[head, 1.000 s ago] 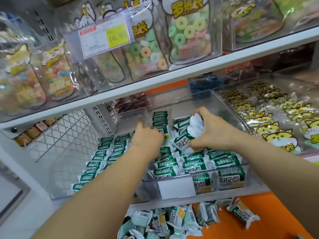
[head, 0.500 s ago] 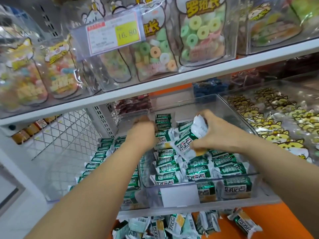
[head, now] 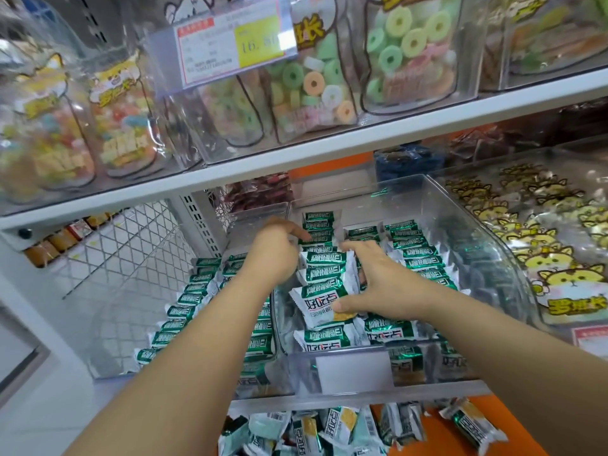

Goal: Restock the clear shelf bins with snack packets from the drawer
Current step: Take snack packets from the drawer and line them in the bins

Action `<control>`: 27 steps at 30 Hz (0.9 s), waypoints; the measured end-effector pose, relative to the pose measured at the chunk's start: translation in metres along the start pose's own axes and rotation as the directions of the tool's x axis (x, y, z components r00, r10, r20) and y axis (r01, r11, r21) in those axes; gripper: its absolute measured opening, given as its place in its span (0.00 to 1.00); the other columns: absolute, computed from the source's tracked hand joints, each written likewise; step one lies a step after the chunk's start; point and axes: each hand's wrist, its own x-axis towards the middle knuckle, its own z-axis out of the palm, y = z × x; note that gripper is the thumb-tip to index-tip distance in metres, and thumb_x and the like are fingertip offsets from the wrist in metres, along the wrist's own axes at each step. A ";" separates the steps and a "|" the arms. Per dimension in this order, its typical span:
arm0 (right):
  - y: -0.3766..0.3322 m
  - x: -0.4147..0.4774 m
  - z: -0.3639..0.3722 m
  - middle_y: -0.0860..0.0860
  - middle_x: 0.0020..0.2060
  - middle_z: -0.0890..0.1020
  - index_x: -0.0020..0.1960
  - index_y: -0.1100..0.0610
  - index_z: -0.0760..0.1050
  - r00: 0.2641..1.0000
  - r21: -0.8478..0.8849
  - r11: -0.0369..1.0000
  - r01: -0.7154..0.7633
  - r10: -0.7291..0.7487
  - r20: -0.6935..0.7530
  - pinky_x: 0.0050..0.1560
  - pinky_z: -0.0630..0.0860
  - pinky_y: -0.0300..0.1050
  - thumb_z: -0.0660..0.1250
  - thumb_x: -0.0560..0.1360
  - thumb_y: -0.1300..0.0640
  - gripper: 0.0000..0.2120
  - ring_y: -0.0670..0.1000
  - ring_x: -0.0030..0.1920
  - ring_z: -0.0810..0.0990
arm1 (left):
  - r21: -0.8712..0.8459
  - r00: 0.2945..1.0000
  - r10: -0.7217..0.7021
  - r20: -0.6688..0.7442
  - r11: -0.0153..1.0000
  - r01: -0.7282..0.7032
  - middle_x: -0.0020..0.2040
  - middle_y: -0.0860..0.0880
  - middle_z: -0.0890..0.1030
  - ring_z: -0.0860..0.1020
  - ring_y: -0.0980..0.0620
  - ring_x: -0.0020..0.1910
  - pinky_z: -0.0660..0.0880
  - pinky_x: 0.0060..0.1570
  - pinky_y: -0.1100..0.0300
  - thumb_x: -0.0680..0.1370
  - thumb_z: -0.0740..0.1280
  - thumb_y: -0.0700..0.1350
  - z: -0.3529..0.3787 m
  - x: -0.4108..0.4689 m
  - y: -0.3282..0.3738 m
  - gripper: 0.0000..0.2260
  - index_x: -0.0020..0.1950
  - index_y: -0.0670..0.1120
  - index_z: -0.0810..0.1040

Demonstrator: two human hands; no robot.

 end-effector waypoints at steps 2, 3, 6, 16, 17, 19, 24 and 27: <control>-0.003 0.000 0.002 0.49 0.75 0.53 0.78 0.48 0.43 1.000 -0.031 1.000 -0.004 0.004 -0.016 0.63 0.64 0.42 0.74 0.70 0.46 0.49 0.54 0.70 0.65 | -0.127 0.998 0.025 -0.052 0.991 -0.031 0.55 0.49 0.74 0.73 0.50 0.29 0.67 0.22 0.64 0.80 0.56 0.34 0.000 -0.005 -0.004 0.14 0.51 0.48 0.79; -0.005 0.001 0.004 0.49 0.76 0.52 0.78 0.48 0.42 1.000 -0.027 1.000 0.002 -0.003 -0.028 0.64 0.65 0.43 0.74 0.70 0.46 0.50 0.55 0.70 0.66 | -0.202 0.996 0.023 -0.082 0.979 -0.039 0.52 0.49 0.76 0.72 0.51 0.27 0.68 0.25 0.65 0.81 0.56 0.35 0.000 -0.009 -0.005 0.14 0.51 0.49 0.79; -0.008 0.003 0.007 0.49 0.78 0.50 0.78 0.50 0.42 0.998 -0.053 0.997 0.054 -0.055 -0.022 0.71 0.59 0.44 0.73 0.71 0.47 0.49 0.52 0.75 0.59 | -0.322 0.995 0.032 -0.099 0.945 -0.063 0.49 0.50 0.81 0.76 0.59 0.30 0.74 0.33 0.66 0.81 0.58 0.39 -0.003 -0.025 -0.011 0.13 0.51 0.54 0.79; -0.020 -0.002 0.001 0.49 0.75 0.48 0.78 0.52 0.38 0.994 -0.225 0.974 0.028 -0.003 0.108 0.68 0.60 0.42 0.70 0.71 0.41 0.51 0.53 0.74 0.57 | 0.546 0.910 0.077 0.407 0.778 -0.310 0.77 0.60 0.52 0.45 0.46 0.77 0.42 0.72 0.36 0.72 0.65 0.66 -0.021 -0.049 -0.006 0.36 0.76 0.61 0.55; -0.022 -0.002 -0.002 0.50 0.76 0.50 0.78 0.52 0.39 0.995 -0.244 0.969 0.021 0.003 0.099 0.67 0.61 0.41 0.70 0.72 0.42 0.50 0.52 0.74 0.58 | 0.581 0.909 0.071 0.410 0.748 -0.321 0.78 0.60 0.52 0.45 0.46 0.77 0.41 0.71 0.35 0.72 0.65 0.66 -0.020 -0.049 -0.005 0.36 0.76 0.61 0.54; -0.024 -0.002 -0.006 0.55 0.74 0.61 0.78 0.55 0.41 0.995 -0.303 0.953 0.019 0.010 0.095 0.61 0.65 0.41 0.67 0.75 0.45 0.46 0.52 0.71 0.64 | 0.637 0.908 0.053 0.416 0.695 -0.333 0.78 0.59 0.52 0.45 0.45 0.77 0.40 0.71 0.33 0.74 0.63 0.65 -0.018 -0.047 -0.003 0.34 0.76 0.60 0.53; -0.024 0.000 0.001 0.49 0.41 0.74 0.78 0.56 0.42 0.994 -0.284 0.959 -0.003 0.034 0.105 0.34 0.63 0.32 0.61 0.79 0.47 0.38 0.43 0.41 0.72 | 0.711 0.914 0.085 0.397 0.602 -0.364 0.78 0.57 0.54 0.45 0.44 0.77 0.39 0.69 0.31 0.76 0.61 0.63 -0.016 -0.048 0.004 0.32 0.77 0.57 0.55; -0.015 0.001 0.006 0.47 0.33 0.72 0.79 0.53 0.43 0.998 -0.236 0.972 0.018 -0.002 0.067 0.29 0.64 0.33 0.62 0.79 0.46 0.38 0.40 0.33 0.69 | 0.682 0.921 0.103 0.375 0.643 -0.349 0.77 0.59 0.56 0.46 0.46 0.77 0.40 0.69 0.31 0.77 0.62 0.61 -0.013 -0.052 0.001 0.30 0.76 0.58 0.56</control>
